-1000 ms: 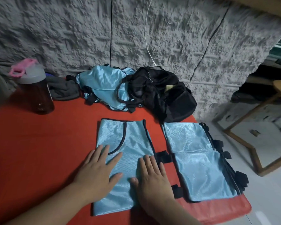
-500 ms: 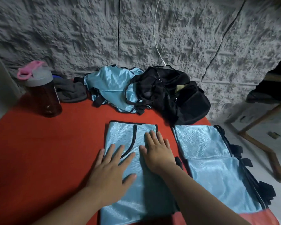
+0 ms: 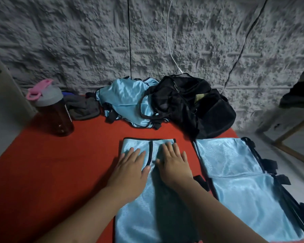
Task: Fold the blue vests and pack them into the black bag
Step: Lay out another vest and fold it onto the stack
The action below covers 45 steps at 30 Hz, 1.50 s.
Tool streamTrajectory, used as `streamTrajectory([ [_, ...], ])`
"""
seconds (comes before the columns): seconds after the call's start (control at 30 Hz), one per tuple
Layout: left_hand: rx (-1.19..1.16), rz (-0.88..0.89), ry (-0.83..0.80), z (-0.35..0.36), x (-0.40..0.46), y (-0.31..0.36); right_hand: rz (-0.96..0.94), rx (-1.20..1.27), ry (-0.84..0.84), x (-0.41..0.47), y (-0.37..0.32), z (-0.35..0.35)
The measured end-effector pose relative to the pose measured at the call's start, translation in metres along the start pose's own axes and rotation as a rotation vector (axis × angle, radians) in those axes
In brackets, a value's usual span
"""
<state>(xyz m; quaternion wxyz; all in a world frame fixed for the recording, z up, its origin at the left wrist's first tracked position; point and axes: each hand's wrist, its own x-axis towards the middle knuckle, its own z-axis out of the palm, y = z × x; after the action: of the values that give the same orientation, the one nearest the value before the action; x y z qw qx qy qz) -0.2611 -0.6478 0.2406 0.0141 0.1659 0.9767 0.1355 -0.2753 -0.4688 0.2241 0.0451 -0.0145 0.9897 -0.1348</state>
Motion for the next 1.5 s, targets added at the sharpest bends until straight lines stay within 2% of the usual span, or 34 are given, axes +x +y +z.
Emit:
streamTrajectory([
  [0.13,0.068,-0.055,-0.075,0.015,0.032,0.0,0.025,-0.022,-0.027,-0.001,0.005,0.011],
  [0.23,0.133,-0.205,-0.121,0.02,0.043,-0.02,0.026,-0.047,-0.026,-0.002,0.004,0.012],
  [0.4,0.155,-0.388,-0.092,0.016,0.034,-0.053,0.027,-0.063,-0.041,-0.002,0.004,0.014],
  [0.53,0.082,-0.43,-0.153,0.012,0.037,-0.055,0.028,-0.041,-0.066,-0.002,0.004,0.011],
  [0.6,-0.061,-0.479,-0.215,-0.002,0.042,-0.052,0.029,0.018,-0.076,0.0,0.003,0.006],
  [0.67,-0.16,-0.507,-0.205,-0.024,0.038,-0.045,0.038,0.099,-0.042,-0.002,-0.002,-0.007],
  [0.77,-0.13,-0.399,-0.001,-0.052,-0.001,-0.025,-0.034,0.168,0.029,-0.019,-0.017,-0.032],
  [0.83,-0.198,-0.29,0.147,-0.057,-0.044,-0.009,-0.055,0.254,0.004,-0.043,-0.026,-0.047],
  [0.87,-0.229,-0.242,0.136,-0.055,-0.068,-0.002,-0.065,0.249,-0.033,-0.059,-0.03,-0.051],
  [0.97,-0.287,-0.145,-0.086,-0.036,-0.118,0.016,-0.107,0.113,-0.2,-0.107,-0.035,-0.055],
  [1.07,-0.196,0.007,-0.199,-0.017,-0.134,0.018,-0.084,0.025,-0.229,-0.138,-0.022,-0.055],
  [1.2,-0.13,0.087,-0.208,-0.011,-0.138,0.012,-0.031,-0.078,-0.292,-0.161,0.013,-0.054],
  [1.5,0.12,0.138,-0.255,-0.009,-0.141,0.012,-0.112,-0.103,-0.248,-0.185,0.032,-0.047],
])
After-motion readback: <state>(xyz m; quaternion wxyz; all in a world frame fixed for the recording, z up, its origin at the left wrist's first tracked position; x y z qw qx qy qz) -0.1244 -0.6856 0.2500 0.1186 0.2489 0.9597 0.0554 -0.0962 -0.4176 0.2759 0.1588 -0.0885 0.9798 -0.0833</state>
